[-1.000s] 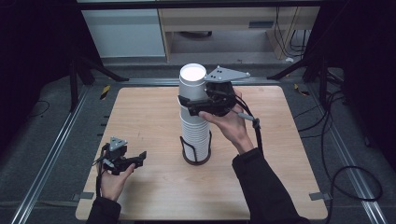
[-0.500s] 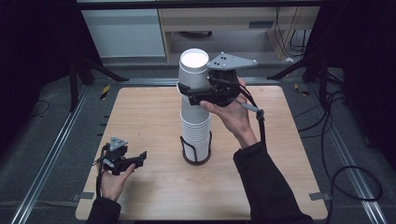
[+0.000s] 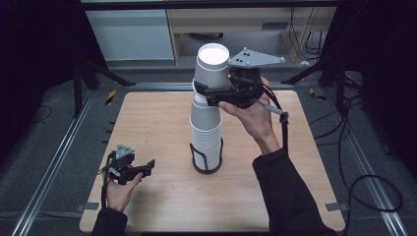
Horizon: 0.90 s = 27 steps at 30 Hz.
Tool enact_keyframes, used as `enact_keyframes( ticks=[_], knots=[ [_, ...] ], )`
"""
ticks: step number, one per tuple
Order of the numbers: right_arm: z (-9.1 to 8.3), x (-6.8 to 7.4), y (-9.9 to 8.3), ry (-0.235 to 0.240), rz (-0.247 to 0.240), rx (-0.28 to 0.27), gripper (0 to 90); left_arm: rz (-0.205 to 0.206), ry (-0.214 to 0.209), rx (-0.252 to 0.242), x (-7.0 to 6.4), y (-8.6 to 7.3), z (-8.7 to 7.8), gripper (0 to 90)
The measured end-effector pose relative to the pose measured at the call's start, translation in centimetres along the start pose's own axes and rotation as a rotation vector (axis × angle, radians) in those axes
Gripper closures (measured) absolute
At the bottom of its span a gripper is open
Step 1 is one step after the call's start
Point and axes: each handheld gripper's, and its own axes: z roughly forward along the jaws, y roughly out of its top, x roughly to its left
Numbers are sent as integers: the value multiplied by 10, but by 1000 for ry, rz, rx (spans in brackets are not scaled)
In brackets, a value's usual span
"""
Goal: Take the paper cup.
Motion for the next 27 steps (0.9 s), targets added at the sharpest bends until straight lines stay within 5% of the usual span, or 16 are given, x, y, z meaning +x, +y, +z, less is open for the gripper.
enact_keyframes(
  ticks=[9, 17, 27],
  knots=[
    [-25, -14, -5, -30, 16, -11, 164, 2, -1, 0, -1, 0, 0, 177],
    [-49, -34, -30, -85, 38, 28, 164, 7, -4, 4, -3, 0, 0, 178],
    [-60, -44, -49, -113, 44, 62, 164, 11, -7, 2, -4, 1, 0, 178]
  ],
)
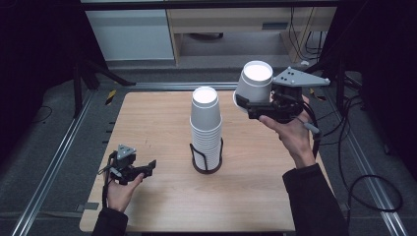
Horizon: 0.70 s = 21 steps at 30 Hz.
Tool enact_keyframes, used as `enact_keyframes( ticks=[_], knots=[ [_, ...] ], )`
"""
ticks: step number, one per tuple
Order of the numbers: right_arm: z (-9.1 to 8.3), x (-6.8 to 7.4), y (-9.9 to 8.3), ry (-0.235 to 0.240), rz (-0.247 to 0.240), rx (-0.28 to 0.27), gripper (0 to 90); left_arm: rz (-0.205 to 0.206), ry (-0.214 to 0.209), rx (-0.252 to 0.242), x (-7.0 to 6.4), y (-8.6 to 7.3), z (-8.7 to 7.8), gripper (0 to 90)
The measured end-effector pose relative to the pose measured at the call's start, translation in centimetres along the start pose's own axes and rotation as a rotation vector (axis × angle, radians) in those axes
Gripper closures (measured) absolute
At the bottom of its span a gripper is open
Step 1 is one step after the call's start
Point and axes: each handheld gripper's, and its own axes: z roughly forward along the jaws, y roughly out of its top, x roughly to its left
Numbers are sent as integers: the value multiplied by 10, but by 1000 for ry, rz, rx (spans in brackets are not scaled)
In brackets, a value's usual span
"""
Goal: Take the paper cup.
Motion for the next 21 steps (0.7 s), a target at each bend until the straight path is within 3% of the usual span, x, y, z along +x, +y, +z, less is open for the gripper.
enact_keyframes(
  ticks=[10, 21],
  knots=[
    [-9, -6, -27, -6, -32, 56, 163, 13, -14, 2, -3, 1, 0, 179],
    [-13, -9, -69, 40, -29, 119, 163, 47, -41, 1, -10, 3, 0, 180]
  ],
)
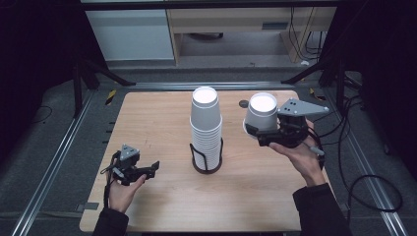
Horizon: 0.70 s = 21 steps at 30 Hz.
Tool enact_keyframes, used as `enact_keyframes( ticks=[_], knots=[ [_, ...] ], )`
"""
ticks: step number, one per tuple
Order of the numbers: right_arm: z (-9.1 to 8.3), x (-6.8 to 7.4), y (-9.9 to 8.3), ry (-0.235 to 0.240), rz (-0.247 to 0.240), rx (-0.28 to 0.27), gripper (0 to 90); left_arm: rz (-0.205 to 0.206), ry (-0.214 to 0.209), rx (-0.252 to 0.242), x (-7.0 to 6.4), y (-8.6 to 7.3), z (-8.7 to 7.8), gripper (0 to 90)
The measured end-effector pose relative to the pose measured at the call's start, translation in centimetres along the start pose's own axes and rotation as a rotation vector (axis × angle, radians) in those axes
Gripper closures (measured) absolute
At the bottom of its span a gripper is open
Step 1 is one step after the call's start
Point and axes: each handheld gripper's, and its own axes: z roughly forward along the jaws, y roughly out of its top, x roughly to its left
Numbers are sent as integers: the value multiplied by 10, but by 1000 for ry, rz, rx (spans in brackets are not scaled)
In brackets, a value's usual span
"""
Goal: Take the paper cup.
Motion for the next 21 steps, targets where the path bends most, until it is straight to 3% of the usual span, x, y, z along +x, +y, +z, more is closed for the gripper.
enact_keyframes(
  ticks=[12, 21],
  knots=[
    [12, 0, -49, 73, 8, 76, 161, 43, -59, 6, -13, 4, 1, 182],
    [24, 10, -82, 171, -47, 168, 159, 87, -98, 1, -23, 9, -3, 181]
  ],
)
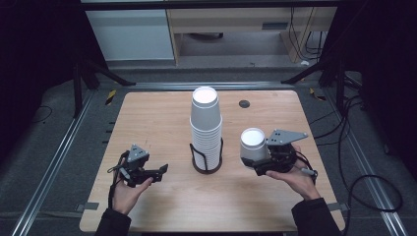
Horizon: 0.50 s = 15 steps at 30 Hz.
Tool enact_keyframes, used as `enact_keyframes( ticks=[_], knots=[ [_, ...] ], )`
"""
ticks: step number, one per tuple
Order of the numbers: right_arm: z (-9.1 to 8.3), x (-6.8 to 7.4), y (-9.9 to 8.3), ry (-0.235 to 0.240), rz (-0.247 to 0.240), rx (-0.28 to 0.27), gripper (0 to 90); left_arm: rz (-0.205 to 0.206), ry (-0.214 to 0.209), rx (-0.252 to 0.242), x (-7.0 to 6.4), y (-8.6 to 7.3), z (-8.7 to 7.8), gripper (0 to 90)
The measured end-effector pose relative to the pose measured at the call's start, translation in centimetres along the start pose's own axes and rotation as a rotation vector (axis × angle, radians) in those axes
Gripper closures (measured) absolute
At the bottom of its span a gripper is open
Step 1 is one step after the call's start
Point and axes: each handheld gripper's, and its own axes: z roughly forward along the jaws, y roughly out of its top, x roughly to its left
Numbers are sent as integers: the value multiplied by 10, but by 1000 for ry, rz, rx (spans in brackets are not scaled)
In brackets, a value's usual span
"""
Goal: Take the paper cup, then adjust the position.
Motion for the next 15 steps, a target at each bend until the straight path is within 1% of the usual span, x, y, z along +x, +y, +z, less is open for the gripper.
enact_keyframes(
  ticks=[1, 3, 4, 5, 6, 7, 8, 10, 12, 15],
  knots=[
    [1, 1, -1, 3, -13, 9, 159, 3, -4, -3, -2, 0, 0, 182],
    [1, 2, -3, 25, -21, 8, 159, 12, -11, -2, -4, 2, 0, 182],
    [2, 3, -5, 52, -31, 2, 159, 15, -20, -3, -6, 2, 0, 182],
    [2, 3, -5, 52, -31, 2, 159, 19, -26, -4, -7, 3, 0, 182],
    [3, 4, -6, 73, -42, 4, 159, 23, -32, -4, -8, 3, 0, 182],
    [3, 4, -6, 73, -42, 4, 159, 27, -38, -6, -9, 4, 0, 182],
    [5, 7, -8, 106, -64, 13, 158, 35, -46, -4, -11, 4, 0, 182],
    [7, 7, -9, 115, -73, 16, 158, 50, -60, -2, -13, 5, 0, 182],
    [10, 9, -11, 135, -87, 37, 158, 65, -80, 1, -16, 6, 0, 181],
    [15, 11, -14, 161, -105, 60, 157, 89, -94, 5, -21, 7, -1, 181]
  ],
)
